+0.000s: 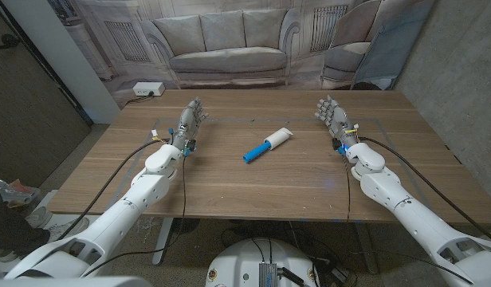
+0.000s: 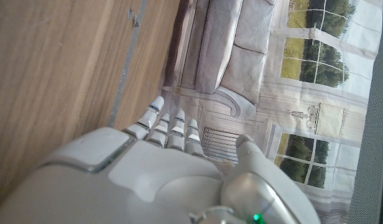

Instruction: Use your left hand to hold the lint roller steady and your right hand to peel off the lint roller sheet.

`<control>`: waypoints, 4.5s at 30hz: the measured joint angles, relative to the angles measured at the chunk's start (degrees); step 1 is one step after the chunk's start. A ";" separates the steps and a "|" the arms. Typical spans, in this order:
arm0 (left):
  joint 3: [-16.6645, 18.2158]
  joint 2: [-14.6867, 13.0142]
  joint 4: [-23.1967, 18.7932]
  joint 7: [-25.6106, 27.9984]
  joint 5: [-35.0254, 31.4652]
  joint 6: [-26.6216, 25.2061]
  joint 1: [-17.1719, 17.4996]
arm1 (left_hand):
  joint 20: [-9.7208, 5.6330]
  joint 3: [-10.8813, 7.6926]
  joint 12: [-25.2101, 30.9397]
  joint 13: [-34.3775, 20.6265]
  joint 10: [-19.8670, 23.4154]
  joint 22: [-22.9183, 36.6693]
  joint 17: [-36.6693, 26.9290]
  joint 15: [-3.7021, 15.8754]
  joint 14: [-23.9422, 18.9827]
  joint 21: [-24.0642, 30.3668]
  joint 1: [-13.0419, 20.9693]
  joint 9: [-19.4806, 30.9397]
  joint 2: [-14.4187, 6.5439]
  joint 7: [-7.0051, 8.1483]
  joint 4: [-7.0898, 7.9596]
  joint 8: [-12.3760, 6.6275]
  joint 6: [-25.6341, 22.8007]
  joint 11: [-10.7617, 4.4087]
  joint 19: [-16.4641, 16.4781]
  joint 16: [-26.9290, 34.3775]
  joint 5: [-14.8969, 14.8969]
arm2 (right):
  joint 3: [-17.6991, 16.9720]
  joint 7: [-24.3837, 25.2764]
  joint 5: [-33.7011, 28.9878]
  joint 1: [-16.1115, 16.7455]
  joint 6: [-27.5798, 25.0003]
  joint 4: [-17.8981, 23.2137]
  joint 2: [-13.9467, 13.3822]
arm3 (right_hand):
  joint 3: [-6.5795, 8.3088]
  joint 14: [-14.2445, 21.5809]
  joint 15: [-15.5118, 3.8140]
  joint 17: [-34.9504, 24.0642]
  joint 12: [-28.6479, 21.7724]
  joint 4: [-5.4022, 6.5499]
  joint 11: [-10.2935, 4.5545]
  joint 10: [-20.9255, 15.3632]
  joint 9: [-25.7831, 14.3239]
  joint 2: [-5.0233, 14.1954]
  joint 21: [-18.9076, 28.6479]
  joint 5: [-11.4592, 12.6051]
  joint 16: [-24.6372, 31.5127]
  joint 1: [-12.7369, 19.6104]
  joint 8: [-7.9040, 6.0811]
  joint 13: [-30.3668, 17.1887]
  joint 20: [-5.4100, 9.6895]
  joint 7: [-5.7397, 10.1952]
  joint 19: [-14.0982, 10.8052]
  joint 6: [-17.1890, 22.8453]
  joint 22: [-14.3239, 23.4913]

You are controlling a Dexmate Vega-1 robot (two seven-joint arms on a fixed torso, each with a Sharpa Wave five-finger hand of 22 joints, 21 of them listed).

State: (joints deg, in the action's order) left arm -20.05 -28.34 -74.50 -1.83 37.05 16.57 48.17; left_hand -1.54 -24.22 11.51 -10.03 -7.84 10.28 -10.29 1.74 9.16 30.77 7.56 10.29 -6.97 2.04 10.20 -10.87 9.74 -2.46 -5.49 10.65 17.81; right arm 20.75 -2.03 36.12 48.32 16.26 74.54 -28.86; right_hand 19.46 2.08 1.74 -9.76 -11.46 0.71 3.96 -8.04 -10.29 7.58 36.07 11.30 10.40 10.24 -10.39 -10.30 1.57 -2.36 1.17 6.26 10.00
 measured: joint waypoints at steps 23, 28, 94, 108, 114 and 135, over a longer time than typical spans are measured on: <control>2.18 2.31 -0.65 -1.22 -9.67 -3.47 -0.69 | 5.92 -0.49 0.84 -0.26 5.13 -0.01 0.17 -2.90 -7.67 0.00 6.83 -0.01 2.72 3.69 -6.95 -0.92 -4.43 -0.08 3.98 0.88 -0.86 | -6.15 -2.19 -4.63 1.90 -1.92 0.14 4.88 | 0.38 1.72 2.78 0.01 -0.44 -3.73 1.35 -0.66 -0.89 -0.81 -2.84 -0.44 0.00 3.27 -0.44 0.00 -2.00 2.04 -2.16 -0.62 0.01; 1.30 1.03 -3.24 0.50 -13.68 -6.27 -1.11 | 7.68 -0.75 1.29 -0.49 9.08 -0.01 0.06 -3.28 -11.20 0.00 12.29 -0.01 5.96 3.25 -11.93 -1.22 -7.45 0.42 6.16 0.88 -2.06 | -6.73 -2.70 -4.95 2.05 -1.95 -0.12 5.38 | 0.46 1.72 2.78 0.01 -0.44 -4.12 1.35 -0.66 -0.90 -0.76 -2.84 -0.44 0.00 3.32 -0.44 0.01 -1.99 2.04 -2.16 -0.62 0.01; -8.35 -12.29 -32.87 -8.65 -33.29 -42.43 -5.93 | 13.64 0.26 3.55 -2.38 20.51 0.37 -2.38 -1.83 -21.17 -1.57 27.60 1.32 11.30 -2.39 -18.09 -4.42 -22.49 2.46 12.21 4.00 -3.85 | -9.68 -6.27 -3.81 4.73 0.33 -1.40 7.32 | 0.52 2.25 2.90 0.03 -0.88 -5.00 2.35 -2.73 -0.63 -0.91 -3.68 -0.93 0.21 4.07 -0.88 -0.28 -2.19 2.16 -2.36 1.13 -0.01; -13.14 -12.68 -37.09 -15.74 -37.92 -55.53 -11.70 | 13.74 -1.82 4.19 -3.57 19.67 0.40 -3.64 -4.34 -20.52 -3.06 35.36 2.34 9.54 -5.80 -19.52 -4.43 -22.58 4.73 12.10 3.54 -4.70 | -10.23 -7.52 -3.05 4.53 1.28 -3.21 8.02 | 0.29 2.64 3.08 -0.26 -1.33 -4.90 2.67 -3.65 -0.63 -0.91 -4.18 -0.89 0.21 4.07 -0.88 -0.28 -2.18 2.35 -2.36 1.74 0.28; -15.83 -12.53 -39.39 -17.67 -41.17 -60.49 -13.99 | 13.74 -2.38 5.05 -4.19 20.28 0.53 -4.39 -4.86 -20.78 -3.51 37.84 2.76 8.18 -6.49 -19.60 -5.19 -23.27 5.36 12.10 3.54 -5.18 | -10.49 -8.35 -2.64 4.24 1.95 -4.28 8.46 | 0.29 2.64 3.08 -0.26 -1.33 -4.90 2.70 -4.12 -0.63 -0.91 -4.18 -0.89 0.21 4.07 -0.88 -0.28 -2.19 2.35 -2.36 1.74 0.28; -27.86 -12.86 -43.52 -28.66 -52.98 -72.01 -23.80 | 14.05 -2.82 6.94 -6.35 18.33 1.07 -7.63 -8.32 -17.94 -4.85 43.42 4.51 6.79 -8.22 -19.10 -6.74 -23.77 7.69 12.43 4.00 -6.59 | -11.28 -10.74 -1.55 3.65 3.28 -6.63 9.53 | -0.11 3.09 3.05 -0.25 -1.33 -4.49 2.66 -4.70 -0.64 -0.61 -4.17 -0.89 0.42 3.77 -0.88 -0.28 -2.38 2.45 -2.98 2.26 0.28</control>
State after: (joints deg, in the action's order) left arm -47.92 -41.20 -118.02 -30.49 -15.94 -55.44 24.36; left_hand 12.51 -27.04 18.45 -16.38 10.49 11.35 -17.92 -6.57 -8.79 25.93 50.98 14.80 -0.18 -6.19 -8.90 -17.61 -14.03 5.23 6.94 14.65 11.21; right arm 9.47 -12.76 34.57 51.96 19.53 67.91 -19.32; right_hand 19.35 5.17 4.79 -10.01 -12.78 -3.78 6.61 -12.75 -10.93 6.97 31.90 10.41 10.82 14.00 -11.27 -10.58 -0.82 0.09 -1.81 8.52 10.28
